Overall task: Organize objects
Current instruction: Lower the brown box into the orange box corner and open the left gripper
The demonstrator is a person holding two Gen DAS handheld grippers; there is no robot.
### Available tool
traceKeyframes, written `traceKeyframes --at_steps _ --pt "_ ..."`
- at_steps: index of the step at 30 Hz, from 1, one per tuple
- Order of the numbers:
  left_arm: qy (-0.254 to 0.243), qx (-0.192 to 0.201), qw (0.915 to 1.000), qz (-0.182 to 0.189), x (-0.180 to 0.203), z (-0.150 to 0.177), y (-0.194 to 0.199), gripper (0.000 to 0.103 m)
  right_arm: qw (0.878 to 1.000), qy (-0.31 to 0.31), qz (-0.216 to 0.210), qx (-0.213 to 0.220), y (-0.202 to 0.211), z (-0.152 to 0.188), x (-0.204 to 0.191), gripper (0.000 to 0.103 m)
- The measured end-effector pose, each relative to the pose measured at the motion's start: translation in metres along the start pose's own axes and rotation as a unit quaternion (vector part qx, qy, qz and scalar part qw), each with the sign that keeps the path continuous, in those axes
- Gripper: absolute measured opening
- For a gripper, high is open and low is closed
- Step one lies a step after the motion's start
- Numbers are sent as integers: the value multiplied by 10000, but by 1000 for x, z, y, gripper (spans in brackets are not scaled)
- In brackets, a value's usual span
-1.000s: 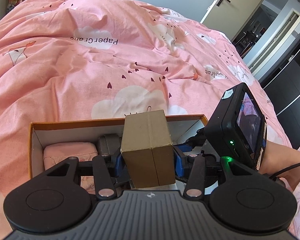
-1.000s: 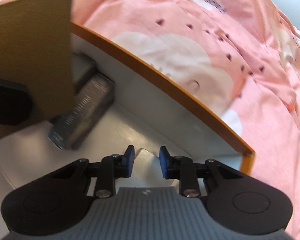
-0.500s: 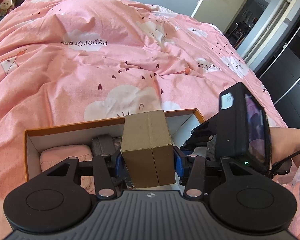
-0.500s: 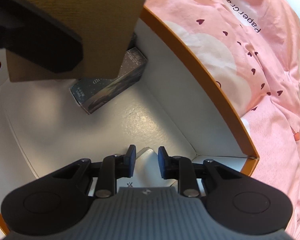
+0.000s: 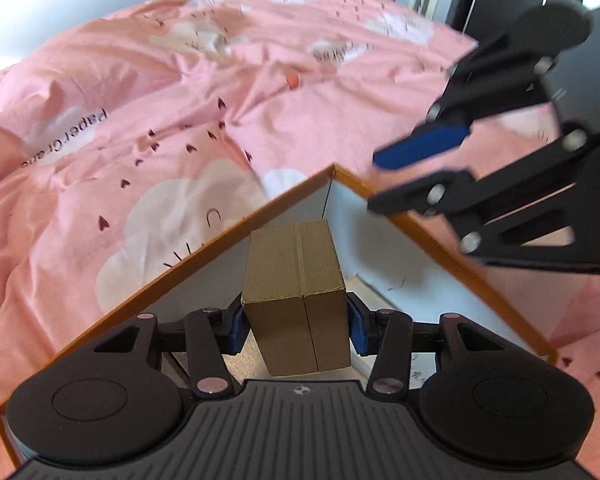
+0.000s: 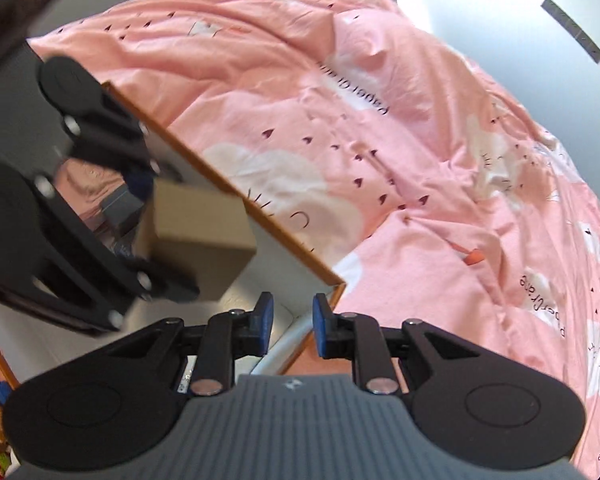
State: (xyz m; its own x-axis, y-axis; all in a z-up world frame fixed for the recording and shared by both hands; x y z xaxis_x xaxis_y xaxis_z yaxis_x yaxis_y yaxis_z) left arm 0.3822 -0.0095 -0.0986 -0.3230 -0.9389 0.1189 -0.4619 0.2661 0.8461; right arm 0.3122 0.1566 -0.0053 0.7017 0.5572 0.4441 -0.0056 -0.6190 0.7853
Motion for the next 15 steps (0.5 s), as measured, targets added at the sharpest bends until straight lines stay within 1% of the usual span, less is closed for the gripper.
traceKeyframes --at_steps 1,4,5,8,10,12,15 --pt "-140 -33 9999 -46 2 0 -6 55 10000 6 72 19 -7 3 7 21" --pt "-399 -151 9988 -225 6 -1 -18 55 9998 25 202 -6 -7 10 5 21" --pt "-503 -165 9983 -261 9 -2 -21 55 9997 38 232 -17 -9 13 13 21" --pt "-982 -190 9942 -387 18 -2 -28 55 9994 123 304 -61 -21 14 14 21" --pt "-1493 -207 9867 -610 27 -1 -33 55 9992 175 348 -74 -24 15 14 21" --pt "-1995 -220 9762 -822 35 2 -37 55 9991 187 356 -105 -29 16 15 21" --pt "-2394 -255 9656 -981 42 3 -43 55 9991 193 350 -159 -33 17 17 21"
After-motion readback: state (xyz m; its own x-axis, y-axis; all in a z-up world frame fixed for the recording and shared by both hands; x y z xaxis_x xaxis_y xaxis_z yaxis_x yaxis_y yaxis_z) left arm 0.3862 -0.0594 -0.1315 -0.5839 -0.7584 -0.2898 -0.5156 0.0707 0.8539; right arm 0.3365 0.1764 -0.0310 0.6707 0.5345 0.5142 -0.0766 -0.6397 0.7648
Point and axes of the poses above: each gripper's, at about its wrist camera, not at the fingertips, and y roughly against the way its jaws point, x to its right, z to its underside, the point moved 5 cm from there along -y, roughly the way its jaws point, and after that the axes turned 6 degrees about y, right-handed, at the moved point
